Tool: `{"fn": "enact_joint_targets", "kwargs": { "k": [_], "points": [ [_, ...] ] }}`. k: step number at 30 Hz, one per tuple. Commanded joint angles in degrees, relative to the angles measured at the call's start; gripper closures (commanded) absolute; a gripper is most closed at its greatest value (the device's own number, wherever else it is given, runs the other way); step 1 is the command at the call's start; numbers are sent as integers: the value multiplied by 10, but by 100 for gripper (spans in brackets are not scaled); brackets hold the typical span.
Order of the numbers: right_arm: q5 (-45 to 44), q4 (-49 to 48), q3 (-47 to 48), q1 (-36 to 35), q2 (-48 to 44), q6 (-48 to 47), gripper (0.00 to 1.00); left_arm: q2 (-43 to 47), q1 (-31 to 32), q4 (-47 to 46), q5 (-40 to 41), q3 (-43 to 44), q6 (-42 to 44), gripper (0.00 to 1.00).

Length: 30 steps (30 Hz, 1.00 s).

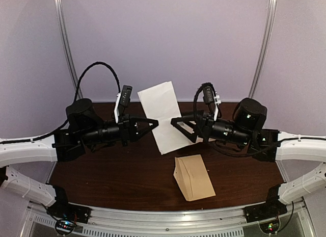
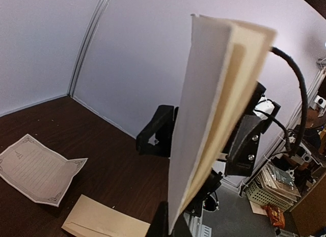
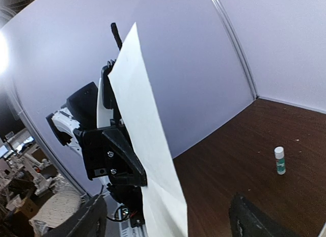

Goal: Place the letter into the envelope and seal it
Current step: Adjust the letter, then move the envelope to the center of the board.

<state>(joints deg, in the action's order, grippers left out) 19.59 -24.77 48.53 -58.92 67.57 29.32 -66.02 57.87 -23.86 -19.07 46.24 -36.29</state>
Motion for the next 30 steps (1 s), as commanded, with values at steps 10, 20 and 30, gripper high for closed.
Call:
{"fn": "enact_joint_targets", "kwargs": {
  "k": [10, 20, 30],
  "points": [
    [-193, 335, -152, -65, -112, 96, 9, 40, -238, 304, -51, 127, 208, 100],
    [-227, 320, -232, -124, -45, 143, 14, 53, -340, 266, -97, 81, 263, 100],
    [-277, 302, -227, -125, 44, 118, 14, 55, -348, 246, -109, 46, 270, 100]
  ]
}}
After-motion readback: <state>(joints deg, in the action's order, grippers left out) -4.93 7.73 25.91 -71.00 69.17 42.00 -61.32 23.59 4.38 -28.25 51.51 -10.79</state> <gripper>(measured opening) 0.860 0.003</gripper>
